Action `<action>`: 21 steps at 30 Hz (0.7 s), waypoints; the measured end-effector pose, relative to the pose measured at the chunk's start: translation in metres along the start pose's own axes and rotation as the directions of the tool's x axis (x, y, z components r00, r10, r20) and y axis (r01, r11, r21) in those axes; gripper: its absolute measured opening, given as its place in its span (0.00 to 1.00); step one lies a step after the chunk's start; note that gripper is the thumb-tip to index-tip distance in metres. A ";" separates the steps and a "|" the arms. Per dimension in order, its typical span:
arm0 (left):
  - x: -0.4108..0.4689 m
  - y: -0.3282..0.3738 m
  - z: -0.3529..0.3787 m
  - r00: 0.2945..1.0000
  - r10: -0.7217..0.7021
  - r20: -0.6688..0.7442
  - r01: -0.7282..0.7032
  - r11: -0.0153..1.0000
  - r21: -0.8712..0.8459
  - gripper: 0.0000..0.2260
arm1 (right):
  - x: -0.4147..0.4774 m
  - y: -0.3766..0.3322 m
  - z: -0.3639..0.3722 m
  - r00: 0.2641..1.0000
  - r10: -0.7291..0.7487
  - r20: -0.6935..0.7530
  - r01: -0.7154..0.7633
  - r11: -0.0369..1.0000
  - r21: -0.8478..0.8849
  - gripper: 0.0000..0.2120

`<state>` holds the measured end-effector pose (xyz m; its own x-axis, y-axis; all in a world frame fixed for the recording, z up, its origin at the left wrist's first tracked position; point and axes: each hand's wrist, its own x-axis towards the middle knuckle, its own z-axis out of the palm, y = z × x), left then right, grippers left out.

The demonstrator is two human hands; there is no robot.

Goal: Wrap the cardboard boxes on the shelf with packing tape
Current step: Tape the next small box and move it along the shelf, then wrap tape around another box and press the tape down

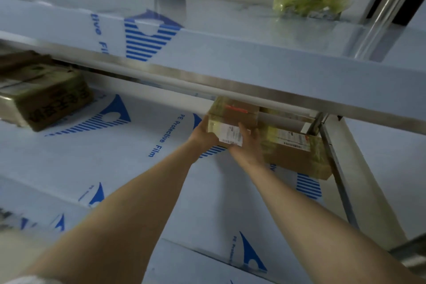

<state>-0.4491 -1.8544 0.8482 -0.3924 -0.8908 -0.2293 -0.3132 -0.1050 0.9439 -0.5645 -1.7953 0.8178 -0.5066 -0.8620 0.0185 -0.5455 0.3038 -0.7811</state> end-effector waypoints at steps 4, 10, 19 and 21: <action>-0.013 -0.008 -0.032 0.997 -0.039 -0.063 0.045 0.995 0.086 0.37 | -0.016 -0.021 0.022 0.998 -0.066 -0.021 0.063 0.992 -0.109 0.32; -0.049 -0.028 -0.102 0.988 -0.035 -0.148 0.070 0.968 0.242 0.34 | -0.040 -0.065 0.071 0.978 -0.154 0.143 0.175 0.974 -0.146 0.30; -0.085 -0.069 -0.281 0.955 -0.029 -0.294 0.123 0.944 0.306 0.34 | -0.071 -0.191 0.205 0.938 -0.181 0.295 0.224 0.968 -0.117 0.25; -0.093 -0.079 -0.329 0.946 -0.016 -0.323 0.130 0.933 0.335 0.33 | -0.080 -0.224 0.244 0.921 -0.216 0.326 0.260 0.960 -0.099 0.23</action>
<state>-0.1034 -1.9082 0.8732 -0.0871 -0.9840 -0.1554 -0.6328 -0.0658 0.7715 -0.2389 -1.8931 0.8387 -0.1312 -0.9912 -0.0180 -0.7219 0.1079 -0.6835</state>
